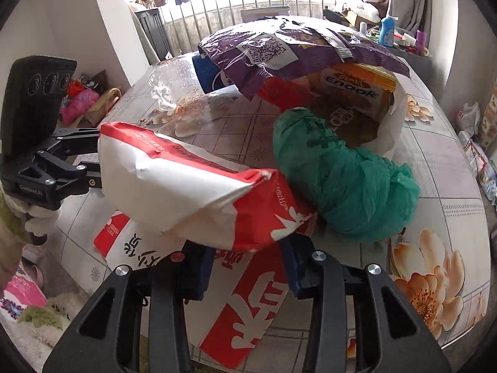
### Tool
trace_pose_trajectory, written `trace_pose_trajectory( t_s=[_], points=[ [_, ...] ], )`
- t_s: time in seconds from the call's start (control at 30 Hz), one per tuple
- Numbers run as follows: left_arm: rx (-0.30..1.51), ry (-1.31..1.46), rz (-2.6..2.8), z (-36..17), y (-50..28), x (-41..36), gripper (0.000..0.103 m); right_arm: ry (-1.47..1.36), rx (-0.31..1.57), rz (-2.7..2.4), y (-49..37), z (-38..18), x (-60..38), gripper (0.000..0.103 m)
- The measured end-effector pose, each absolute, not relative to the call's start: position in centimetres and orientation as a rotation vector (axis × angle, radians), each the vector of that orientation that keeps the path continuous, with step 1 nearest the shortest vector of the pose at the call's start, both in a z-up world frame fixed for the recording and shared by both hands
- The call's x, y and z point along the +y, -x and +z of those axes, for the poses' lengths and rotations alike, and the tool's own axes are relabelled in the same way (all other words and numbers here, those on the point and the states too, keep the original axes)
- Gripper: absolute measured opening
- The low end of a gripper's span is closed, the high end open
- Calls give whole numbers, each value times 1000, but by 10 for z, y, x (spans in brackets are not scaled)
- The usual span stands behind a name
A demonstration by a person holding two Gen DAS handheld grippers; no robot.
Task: Collect trash
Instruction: 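Close the left tool on the red-and-white paper bag while the right tool closes on the green bag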
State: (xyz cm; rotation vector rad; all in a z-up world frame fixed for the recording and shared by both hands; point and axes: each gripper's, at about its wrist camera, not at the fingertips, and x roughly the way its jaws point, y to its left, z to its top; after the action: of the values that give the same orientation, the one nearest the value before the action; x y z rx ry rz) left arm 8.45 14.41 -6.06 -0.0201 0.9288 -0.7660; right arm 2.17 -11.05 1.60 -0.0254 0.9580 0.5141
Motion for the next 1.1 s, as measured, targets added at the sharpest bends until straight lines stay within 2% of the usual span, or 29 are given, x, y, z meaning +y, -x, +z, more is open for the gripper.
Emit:
trace_pose_trajectory(
  t_s=[0.33, 0.53, 0.57, 0.83, 0.93, 1.1],
  points=[
    [924, -86, -636, -69, -84, 137, 55, 59, 942, 528, -19, 15, -110, 35],
    [923, -98, -653, -69, -91, 124, 32, 38, 938, 538, -18, 15, -114, 35],
    [920, -88, -655, -68, -91, 124, 19, 34, 936, 540, -17, 16, -116, 35],
    [886, -21, -719, -61, -69, 135, 9, 30, 856, 485, 2, 43, -168, 37],
    [875, -2, -734, -58, -58, 137, 6, 45, 804, 393, 2, 52, -193, 46],
    [833, 39, -775, -39, -35, 137, 1, 43, 787, 329, -21, 52, -219, 52]
  ],
)
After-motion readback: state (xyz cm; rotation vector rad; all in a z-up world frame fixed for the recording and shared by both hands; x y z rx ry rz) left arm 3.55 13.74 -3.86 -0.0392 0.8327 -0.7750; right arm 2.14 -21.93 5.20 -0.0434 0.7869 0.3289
